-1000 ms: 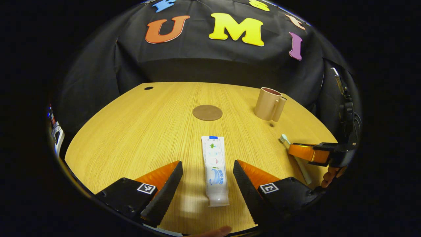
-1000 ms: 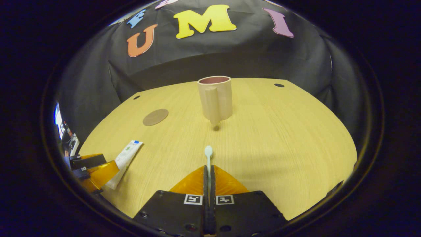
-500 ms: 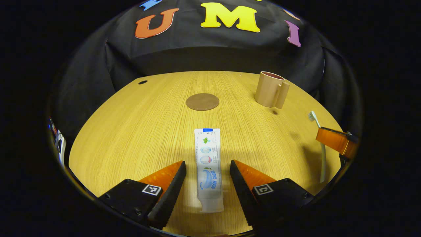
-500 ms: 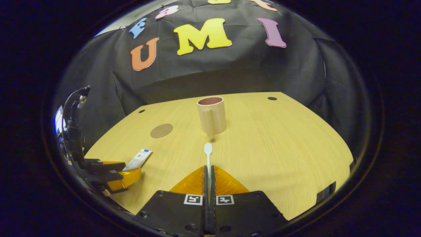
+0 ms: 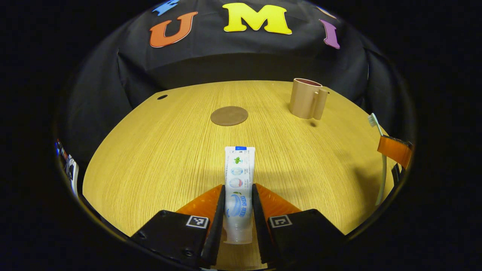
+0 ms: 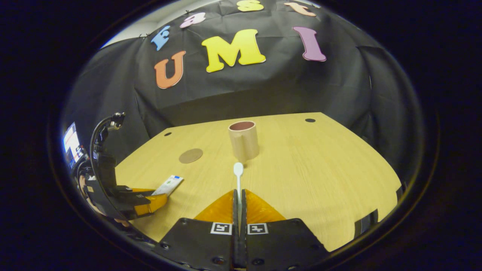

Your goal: Put the toothbrush and toothpaste on the desktop into the cup, then pick up the cup and place it on the coaster on the desktop.

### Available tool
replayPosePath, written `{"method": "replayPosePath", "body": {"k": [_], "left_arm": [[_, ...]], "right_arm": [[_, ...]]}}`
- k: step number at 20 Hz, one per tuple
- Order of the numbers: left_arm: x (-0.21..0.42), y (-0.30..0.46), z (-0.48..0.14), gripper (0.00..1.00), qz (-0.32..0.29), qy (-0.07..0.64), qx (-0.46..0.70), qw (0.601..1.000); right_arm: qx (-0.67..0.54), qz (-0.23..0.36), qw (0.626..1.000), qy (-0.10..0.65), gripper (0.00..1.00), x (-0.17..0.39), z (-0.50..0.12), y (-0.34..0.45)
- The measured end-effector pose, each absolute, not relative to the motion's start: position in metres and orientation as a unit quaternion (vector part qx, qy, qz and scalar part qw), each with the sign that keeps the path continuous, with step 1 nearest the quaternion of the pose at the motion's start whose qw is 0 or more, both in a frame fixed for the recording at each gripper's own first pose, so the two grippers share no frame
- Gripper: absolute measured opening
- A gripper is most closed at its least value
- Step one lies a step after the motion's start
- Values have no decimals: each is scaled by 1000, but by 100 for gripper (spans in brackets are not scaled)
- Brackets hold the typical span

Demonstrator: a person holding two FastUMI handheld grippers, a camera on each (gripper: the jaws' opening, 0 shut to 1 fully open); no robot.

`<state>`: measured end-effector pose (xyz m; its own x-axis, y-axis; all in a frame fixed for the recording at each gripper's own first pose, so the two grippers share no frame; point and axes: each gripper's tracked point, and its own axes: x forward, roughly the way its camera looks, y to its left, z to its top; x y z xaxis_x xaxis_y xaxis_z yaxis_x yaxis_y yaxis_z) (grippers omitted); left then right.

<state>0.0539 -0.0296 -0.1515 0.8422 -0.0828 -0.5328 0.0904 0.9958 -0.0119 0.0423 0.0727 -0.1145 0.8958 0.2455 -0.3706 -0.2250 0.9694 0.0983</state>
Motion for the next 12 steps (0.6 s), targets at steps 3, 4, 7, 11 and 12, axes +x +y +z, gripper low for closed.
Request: {"method": "replayPosePath", "body": {"k": [3,4,7,11,12], "left_arm": [[50,-32,-143,42,-61,245,-5,968],[48,-32,-137,41,-64,221,-5,973],[37,-32,-117,40,-54,174,1,983],[35,-30,-77,40,-41,104,-9,994],[33,-30,-64,40,-43,86,-18,995]], "right_arm": [[28,120,973,195,0,40,-115,72],[25,121,973,195,0,38,-116,71],[18,125,972,200,0,38,-118,75],[6,127,974,185,0,45,-99,82],[5,128,976,178,0,48,-92,84]]}}
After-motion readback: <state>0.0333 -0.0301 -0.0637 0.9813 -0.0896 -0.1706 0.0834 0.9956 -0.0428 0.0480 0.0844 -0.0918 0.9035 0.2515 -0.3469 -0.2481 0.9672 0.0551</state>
